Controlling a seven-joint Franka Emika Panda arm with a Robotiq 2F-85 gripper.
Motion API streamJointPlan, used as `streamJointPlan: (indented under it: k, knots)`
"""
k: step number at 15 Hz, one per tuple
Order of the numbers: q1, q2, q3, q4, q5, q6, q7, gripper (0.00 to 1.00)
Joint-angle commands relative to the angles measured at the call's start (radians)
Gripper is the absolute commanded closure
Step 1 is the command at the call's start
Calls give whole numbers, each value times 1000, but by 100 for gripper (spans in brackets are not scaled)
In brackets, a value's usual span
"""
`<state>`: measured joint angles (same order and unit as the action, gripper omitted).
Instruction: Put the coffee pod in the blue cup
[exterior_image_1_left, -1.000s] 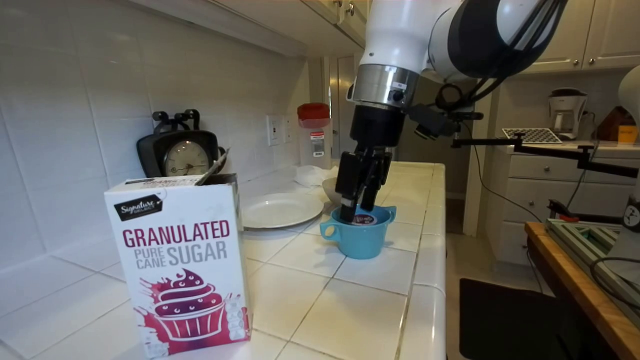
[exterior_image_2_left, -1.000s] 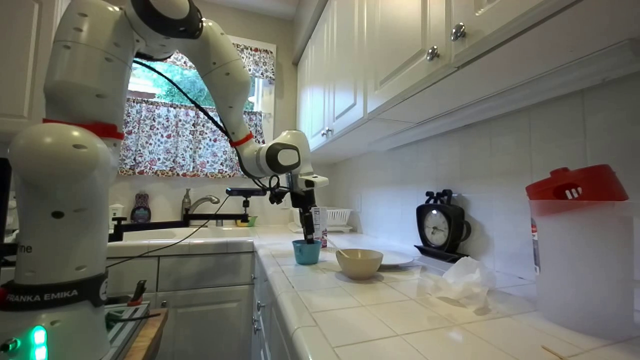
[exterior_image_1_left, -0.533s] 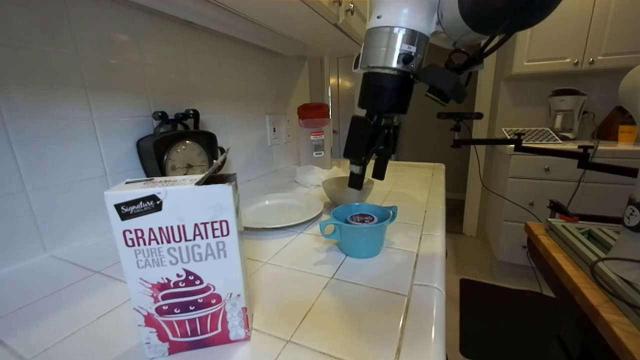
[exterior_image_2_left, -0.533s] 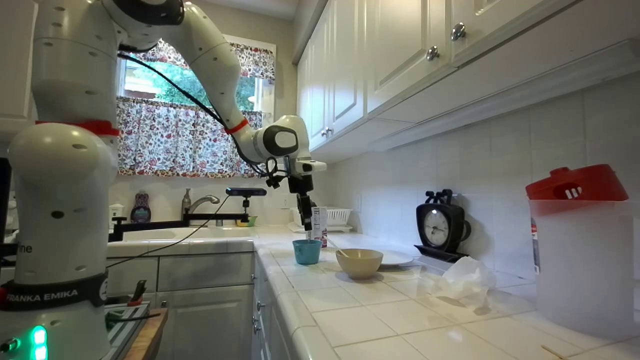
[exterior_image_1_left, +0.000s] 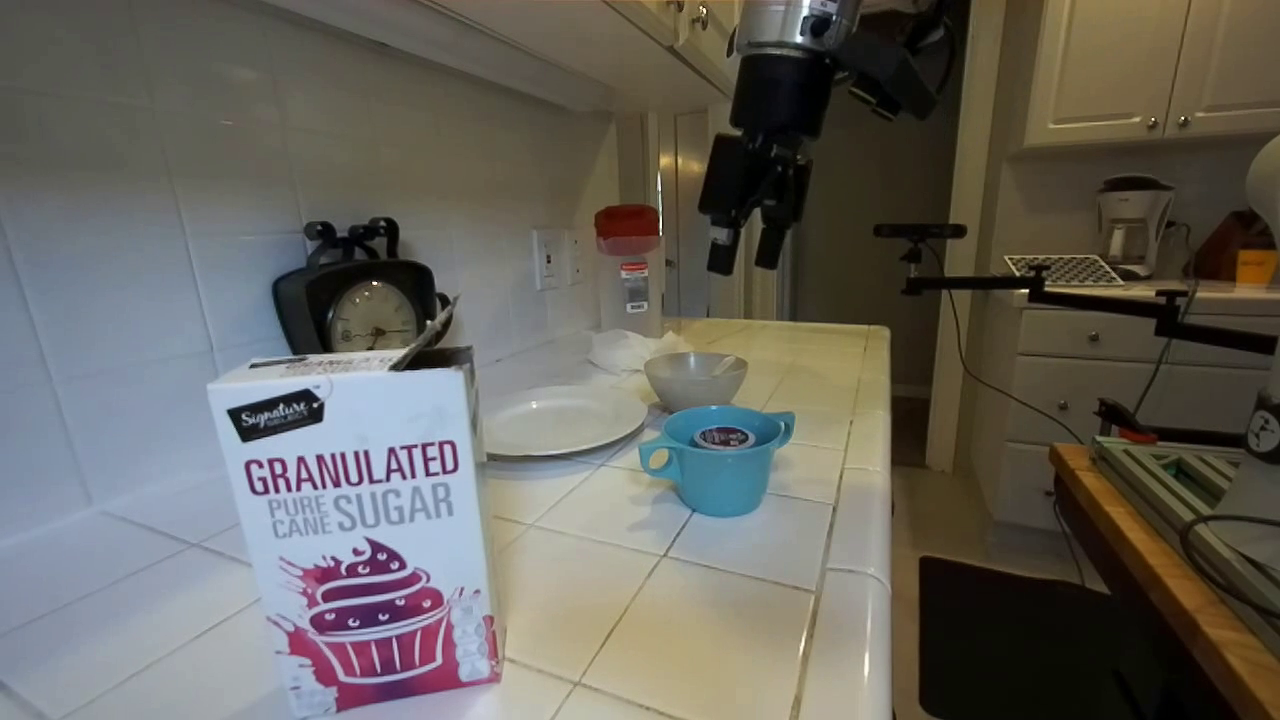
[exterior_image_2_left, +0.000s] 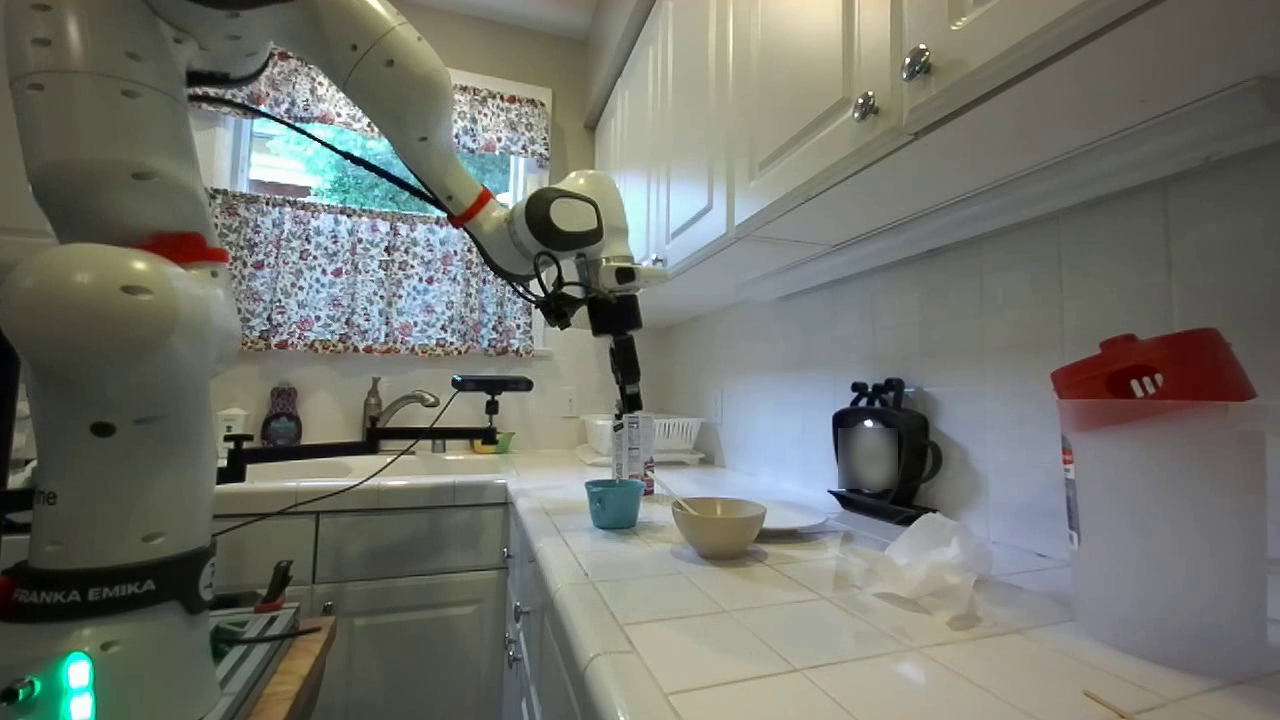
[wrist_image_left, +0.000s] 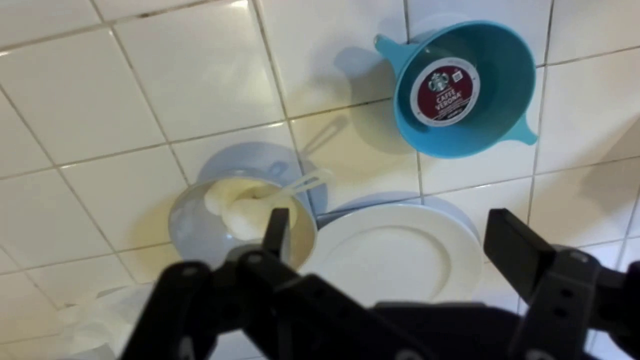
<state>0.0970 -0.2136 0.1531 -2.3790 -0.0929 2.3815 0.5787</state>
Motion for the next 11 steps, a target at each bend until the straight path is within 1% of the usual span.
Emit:
streamJointPlan:
  k: [1, 2, 4, 11]
  knots:
    - [-37, -31, 0, 3, -30, -12, -37, 0]
    - [-35, -17, 7, 3, -9, -6, -21, 0]
    - [-45, -24, 6, 3, -11, -6, -29, 0]
    - [-44, -25, 8, 3, -12, -6, -29, 0]
